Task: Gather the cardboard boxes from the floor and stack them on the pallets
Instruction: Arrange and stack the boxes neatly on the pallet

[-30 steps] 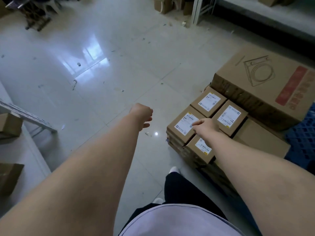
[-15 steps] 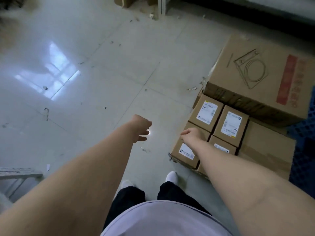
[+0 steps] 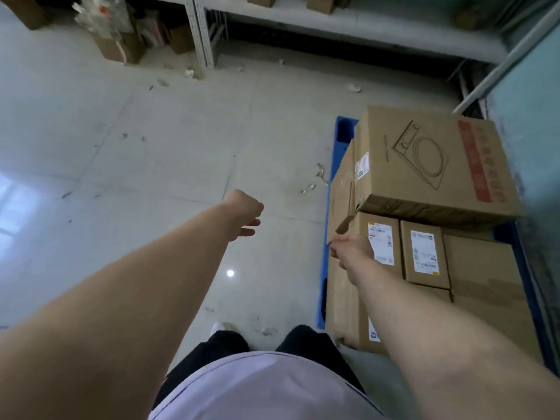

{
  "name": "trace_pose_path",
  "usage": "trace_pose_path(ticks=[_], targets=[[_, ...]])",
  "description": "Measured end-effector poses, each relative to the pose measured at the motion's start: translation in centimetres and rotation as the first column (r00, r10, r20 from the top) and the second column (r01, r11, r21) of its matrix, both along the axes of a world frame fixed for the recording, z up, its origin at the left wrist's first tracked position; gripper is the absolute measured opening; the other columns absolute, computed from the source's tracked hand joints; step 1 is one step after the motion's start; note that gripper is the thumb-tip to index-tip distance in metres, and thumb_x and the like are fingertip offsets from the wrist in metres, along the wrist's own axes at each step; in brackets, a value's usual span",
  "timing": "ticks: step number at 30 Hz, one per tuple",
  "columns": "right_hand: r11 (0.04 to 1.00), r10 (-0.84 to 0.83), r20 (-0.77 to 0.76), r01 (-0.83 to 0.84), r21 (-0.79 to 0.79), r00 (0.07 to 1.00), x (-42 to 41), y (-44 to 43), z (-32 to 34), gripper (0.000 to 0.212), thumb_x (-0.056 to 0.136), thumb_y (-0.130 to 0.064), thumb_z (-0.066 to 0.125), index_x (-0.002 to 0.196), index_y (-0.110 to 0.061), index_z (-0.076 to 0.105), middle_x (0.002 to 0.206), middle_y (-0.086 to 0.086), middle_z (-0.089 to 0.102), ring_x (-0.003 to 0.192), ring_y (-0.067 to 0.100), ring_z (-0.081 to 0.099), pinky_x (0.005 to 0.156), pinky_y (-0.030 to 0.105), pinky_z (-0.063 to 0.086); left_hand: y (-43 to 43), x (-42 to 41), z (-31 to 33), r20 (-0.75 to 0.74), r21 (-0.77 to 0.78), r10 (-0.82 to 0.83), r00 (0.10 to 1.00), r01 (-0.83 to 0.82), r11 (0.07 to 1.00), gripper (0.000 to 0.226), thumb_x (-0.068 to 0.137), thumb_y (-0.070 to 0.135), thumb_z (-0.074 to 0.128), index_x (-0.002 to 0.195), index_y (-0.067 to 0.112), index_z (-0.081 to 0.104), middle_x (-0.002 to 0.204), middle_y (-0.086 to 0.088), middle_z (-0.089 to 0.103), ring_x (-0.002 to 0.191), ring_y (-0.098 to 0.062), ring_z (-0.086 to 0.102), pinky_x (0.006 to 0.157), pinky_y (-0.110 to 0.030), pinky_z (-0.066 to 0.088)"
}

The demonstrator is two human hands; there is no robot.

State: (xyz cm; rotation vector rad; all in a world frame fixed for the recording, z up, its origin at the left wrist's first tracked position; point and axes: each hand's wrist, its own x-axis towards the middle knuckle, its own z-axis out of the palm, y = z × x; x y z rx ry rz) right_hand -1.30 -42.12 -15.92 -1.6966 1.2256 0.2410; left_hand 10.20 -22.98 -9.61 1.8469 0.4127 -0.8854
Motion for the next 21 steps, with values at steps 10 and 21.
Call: trace_pose_path(ticks=[10, 21], targets=[[0.917, -0.367, -0.003, 0.362, 0.169, 0.930, 8.2, 0.0, -1.5, 0.019, 0.091, 0.002, 0.046, 0.095, -0.008, 0.062, 0.056, 0.000, 0.047, 0.037, 0.007, 0.039, 0.032, 0.016, 0.026, -5.0, 13.3, -2.0, -0.023, 0.026, -0.241, 0.970, 0.242, 0.970, 0.008, 0.097, 0.004, 0.046, 0.093, 0.006, 0.053, 0.088, -0.009, 0.056, 0.066, -0.013, 0.059, 0.076, -0.036, 0.052], [0.528, -0.770, -0.105, 0.720, 0.450, 0.630, 17.7, -2.0, -2.9, 0.033, 0.100, -0.011, 0.046, 0.131, -0.006, 0.055, 0.092, 0.003, 0.065, 0.111, 0.018, 0.062, 0.091, 0.031, 0.045, -13.7, 23.3, -3.0, -0.099, 0.104, -0.561, 0.822, 0.569, 0.816, 0.010, 0.098, 0.006, 0.044, 0.099, 0.005, 0.054, 0.091, -0.012, 0.056, 0.066, -0.014, 0.056, 0.067, -0.033, 0.049]])
